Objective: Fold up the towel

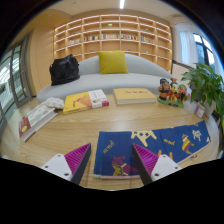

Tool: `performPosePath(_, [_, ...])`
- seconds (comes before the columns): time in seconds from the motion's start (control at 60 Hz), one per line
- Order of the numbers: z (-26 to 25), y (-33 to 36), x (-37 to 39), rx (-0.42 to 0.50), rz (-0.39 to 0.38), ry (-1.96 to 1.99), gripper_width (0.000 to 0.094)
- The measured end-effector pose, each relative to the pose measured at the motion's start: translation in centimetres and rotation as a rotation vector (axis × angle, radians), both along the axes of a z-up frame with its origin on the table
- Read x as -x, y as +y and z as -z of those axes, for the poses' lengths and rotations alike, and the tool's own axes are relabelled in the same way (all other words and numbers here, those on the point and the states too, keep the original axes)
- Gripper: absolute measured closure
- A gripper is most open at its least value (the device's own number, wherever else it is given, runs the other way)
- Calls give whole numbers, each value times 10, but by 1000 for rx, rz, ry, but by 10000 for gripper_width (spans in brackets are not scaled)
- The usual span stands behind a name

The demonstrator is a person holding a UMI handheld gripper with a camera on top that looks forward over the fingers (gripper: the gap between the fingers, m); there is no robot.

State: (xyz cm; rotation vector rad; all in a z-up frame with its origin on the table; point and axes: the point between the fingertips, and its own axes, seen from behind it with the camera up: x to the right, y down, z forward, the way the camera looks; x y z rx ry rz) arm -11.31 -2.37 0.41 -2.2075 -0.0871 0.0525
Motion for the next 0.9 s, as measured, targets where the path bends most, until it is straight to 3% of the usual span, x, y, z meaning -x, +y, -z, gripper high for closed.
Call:
performPosePath(0.133, [18,23,0,-4,18,-50,102])
performPosePath(0.217, [19,27,4,-9,23,-42,217])
performPosePath(0.4, [20,24,16,5,-49,-67,704])
performPosePath(0.45, [19,28,16,-1,-39,-89,895])
performPosePath(0.7, [12,18,30,-2,-53,-22,903])
performPosePath(0.9, [-69,-11,90,-35,-149,291,904])
